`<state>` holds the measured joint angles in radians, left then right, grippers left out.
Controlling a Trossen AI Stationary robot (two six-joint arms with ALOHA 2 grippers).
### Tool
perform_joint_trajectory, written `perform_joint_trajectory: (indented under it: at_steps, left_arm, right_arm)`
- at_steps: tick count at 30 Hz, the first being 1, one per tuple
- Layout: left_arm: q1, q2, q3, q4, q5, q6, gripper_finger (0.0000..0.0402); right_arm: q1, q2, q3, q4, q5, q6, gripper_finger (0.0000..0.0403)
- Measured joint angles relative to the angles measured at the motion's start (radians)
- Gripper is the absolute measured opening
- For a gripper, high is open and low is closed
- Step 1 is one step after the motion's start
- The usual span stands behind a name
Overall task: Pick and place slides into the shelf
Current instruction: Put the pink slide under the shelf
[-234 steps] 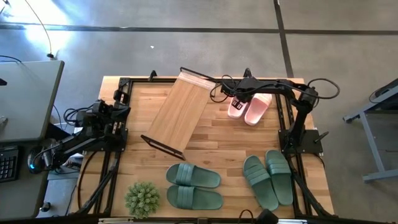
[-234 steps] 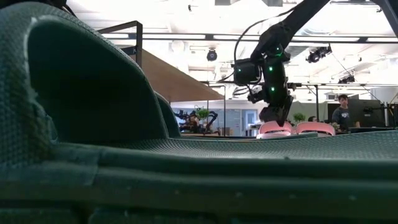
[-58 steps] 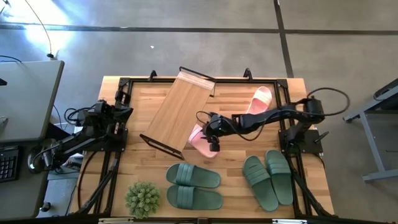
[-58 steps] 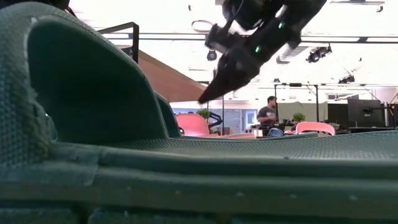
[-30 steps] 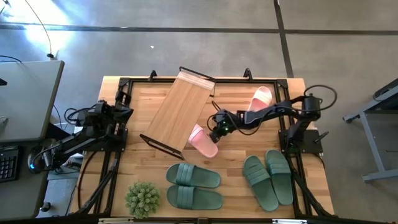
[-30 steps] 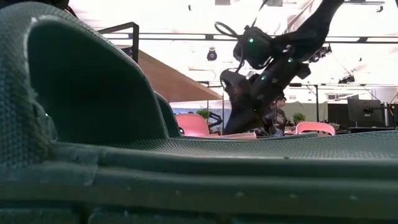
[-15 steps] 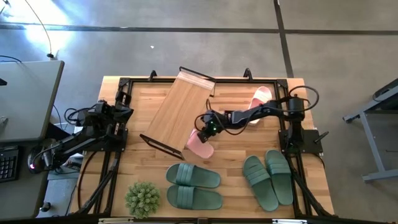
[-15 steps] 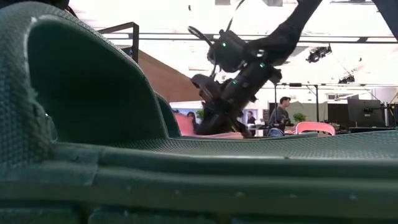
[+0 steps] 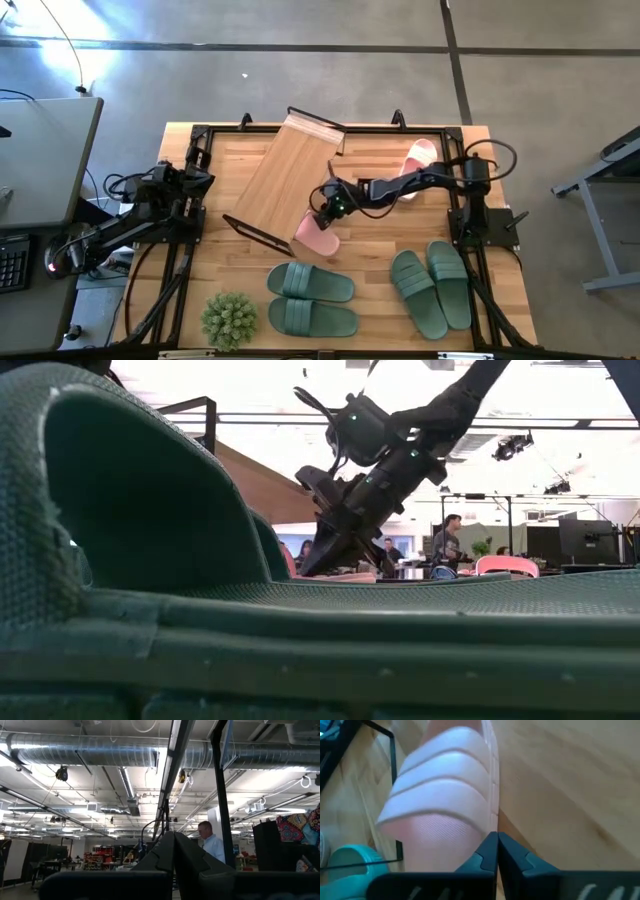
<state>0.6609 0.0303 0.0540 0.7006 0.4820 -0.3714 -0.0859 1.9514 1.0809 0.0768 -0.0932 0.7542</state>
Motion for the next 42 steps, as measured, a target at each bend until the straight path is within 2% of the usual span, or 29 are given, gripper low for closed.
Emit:
perform_joint_trajectory:
  at_steps: [6, 13, 20, 24, 28, 31, 42]
  left_arm:
    - [0.0, 0.0, 0.0, 0.0, 0.0, 0.011, 0.0001]
    - [0.0, 0.0, 0.0, 0.0, 0.0, 0.005, 0.0001]
    - [0.0, 0.0, 0.0, 0.0, -0.001, 0.004, 0.0001]
    - [0.0, 0.0, 0.0, -0.001, 0.0, 0.005, 0.0001]
    - [0.0, 0.0, 0.0, -0.003, 0.001, 0.005, 0.0001]
    - [0.0, 0.0, 0.0, -0.007, 0.004, 0.01, 0.0001]
    - [0.0, 0.0, 0.0, -0.023, 0.009, 0.031, 0.0001]
  right_arm:
    - [0.076, 0.0, -0.006, -0.059, 0.109, -0.003, 0.0]
    - [0.165, -0.007, -0.076, 0.009, 0.261, 0.089, 0.0]
    - [0.244, -0.15, -0.202, 0.009, 0.477, 0.247, 0.0]
    - [0.339, -0.228, -0.271, 0.001, 0.474, 0.339, 0.0]
    - [0.464, -0.238, -0.288, -0.019, 0.511, 0.496, 0.0]
    - [0.528, -0.238, -0.284, -0.022, 0.545, 0.551, 0.0]
    - [0.497, -0.208, -0.263, 0.031, 0.488, 0.546, 0.0]
